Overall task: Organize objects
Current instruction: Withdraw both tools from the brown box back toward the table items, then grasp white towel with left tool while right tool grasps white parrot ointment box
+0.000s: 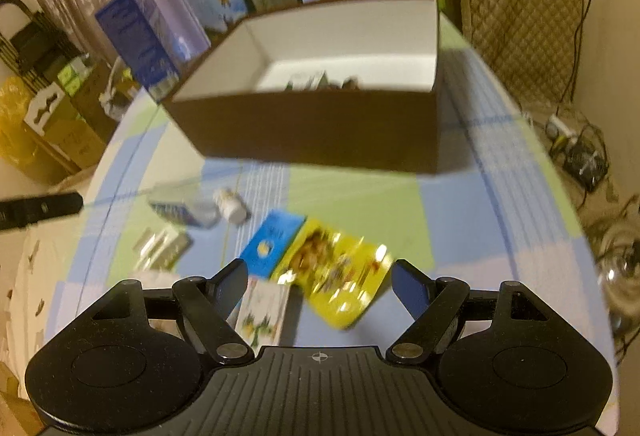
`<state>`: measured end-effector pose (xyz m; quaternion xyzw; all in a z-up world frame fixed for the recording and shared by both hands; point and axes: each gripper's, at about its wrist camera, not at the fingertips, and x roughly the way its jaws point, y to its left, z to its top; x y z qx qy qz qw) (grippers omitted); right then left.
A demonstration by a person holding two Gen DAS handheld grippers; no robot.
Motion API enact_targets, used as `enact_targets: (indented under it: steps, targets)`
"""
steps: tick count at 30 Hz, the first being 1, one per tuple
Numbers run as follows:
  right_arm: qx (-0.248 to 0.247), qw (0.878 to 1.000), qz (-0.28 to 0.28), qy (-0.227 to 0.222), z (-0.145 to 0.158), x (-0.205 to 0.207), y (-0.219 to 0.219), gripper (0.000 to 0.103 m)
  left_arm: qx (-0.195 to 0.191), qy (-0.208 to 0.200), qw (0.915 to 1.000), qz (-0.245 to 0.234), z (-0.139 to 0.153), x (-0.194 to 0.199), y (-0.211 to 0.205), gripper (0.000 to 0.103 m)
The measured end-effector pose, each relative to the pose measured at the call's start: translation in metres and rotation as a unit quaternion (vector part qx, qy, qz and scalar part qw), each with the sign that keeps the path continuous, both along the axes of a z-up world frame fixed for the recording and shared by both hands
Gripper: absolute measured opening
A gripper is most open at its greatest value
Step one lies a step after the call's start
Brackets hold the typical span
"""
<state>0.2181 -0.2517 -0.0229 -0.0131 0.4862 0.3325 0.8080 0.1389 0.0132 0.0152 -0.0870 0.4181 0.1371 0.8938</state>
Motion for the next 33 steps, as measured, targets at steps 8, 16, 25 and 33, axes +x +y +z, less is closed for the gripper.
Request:
enact_targets:
  steps: [8,16,25,33]
  targets:
    - [-0.026,0.999,-0.002,0.031,-0.025,-0.034,0.022,0.076,-0.001,0.026,0.9997,-0.003,-0.017,-0.025,0.04,0.094]
    - [-0.046,0.998,-0.012,0.044,-0.05,-0.05,0.042,0.069,-0.019,0.05,0.9985,-0.013,-0.039,-0.032,0.067,0.094]
    - [-0.049,0.997,-0.023,0.059,-0.074,-0.055,0.054,0.057,-0.033,0.07,0.9964,-0.036,-0.057,-0.027,0.077,0.094]
    - [-0.05,0.996,-0.028,0.066,-0.084,-0.054,0.06,0.05,-0.041,0.084,0.9935,-0.065,-0.067,-0.022,0.067,0.094]
